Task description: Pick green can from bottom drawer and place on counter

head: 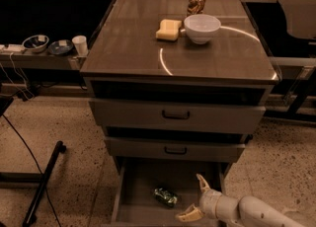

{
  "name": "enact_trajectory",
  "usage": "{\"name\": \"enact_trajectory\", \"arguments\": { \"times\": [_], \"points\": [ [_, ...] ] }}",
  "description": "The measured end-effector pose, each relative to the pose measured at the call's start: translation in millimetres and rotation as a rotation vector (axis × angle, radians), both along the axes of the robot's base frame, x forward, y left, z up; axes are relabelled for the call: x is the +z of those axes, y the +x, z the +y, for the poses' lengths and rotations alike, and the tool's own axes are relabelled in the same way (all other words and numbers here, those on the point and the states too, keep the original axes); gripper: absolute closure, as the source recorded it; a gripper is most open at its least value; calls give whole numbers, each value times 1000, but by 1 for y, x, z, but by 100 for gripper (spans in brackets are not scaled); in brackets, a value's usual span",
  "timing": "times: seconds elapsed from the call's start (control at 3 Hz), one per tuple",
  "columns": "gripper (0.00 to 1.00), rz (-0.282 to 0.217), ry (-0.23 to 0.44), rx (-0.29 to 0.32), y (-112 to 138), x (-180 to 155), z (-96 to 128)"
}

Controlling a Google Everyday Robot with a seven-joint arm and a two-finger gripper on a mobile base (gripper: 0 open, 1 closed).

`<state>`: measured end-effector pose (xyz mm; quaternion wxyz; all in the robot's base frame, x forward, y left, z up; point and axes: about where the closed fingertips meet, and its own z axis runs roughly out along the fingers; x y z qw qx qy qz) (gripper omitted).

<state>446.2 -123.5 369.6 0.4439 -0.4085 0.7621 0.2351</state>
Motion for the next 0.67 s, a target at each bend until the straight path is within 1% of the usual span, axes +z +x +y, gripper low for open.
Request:
{"name": "enact_trajectory", "arguments": {
  "times": [0.33,0.67],
  "points": [
    [0,-14,24,-48,13,-96,24],
    [0,-9,32,-52,12,-101,27]
  ]
}}
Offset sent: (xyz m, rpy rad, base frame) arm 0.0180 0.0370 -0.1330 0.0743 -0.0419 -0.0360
